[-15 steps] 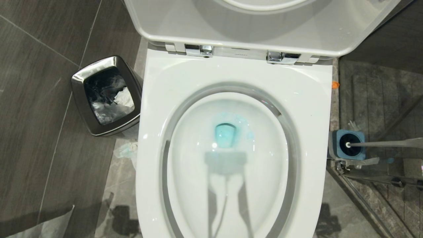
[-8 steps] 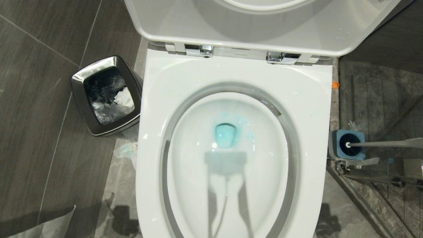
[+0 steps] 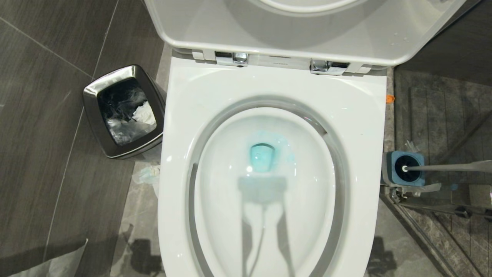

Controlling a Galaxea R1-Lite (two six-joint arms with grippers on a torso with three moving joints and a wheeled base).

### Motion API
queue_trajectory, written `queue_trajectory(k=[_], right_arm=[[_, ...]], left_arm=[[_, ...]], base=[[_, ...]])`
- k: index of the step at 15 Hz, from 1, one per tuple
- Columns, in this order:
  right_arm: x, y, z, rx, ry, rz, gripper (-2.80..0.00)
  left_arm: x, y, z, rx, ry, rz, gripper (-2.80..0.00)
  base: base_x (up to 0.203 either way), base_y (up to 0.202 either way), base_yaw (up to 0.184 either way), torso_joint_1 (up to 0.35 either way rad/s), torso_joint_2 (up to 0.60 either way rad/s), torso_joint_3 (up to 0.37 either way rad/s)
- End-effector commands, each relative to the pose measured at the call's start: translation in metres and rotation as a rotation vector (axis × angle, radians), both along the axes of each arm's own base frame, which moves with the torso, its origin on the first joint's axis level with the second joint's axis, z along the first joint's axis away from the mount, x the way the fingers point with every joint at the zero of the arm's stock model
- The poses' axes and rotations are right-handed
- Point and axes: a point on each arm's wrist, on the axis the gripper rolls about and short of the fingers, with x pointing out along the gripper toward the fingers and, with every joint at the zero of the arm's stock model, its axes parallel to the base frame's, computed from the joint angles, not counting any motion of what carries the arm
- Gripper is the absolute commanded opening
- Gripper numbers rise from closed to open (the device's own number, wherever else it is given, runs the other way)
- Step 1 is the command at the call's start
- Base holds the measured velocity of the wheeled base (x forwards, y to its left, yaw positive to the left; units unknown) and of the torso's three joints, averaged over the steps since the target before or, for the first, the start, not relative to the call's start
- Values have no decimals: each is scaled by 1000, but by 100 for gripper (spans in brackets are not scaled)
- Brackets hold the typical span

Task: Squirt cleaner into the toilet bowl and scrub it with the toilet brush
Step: Scrub the toilet bowl

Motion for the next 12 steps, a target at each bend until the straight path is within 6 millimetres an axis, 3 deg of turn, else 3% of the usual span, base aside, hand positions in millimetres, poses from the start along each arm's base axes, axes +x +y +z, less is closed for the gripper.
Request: queue_trajectory(k=[1, 12], right_arm=[[0, 0, 0, 0, 2, 0, -280], [0, 0, 0, -2, 1, 1, -280]], left_arm=[[0, 0, 0, -1, 0, 0, -280], [0, 0, 0, 0, 0, 0, -280]], base=[[0, 0, 0, 0, 0, 0], [0, 0, 0, 0, 0, 0]])
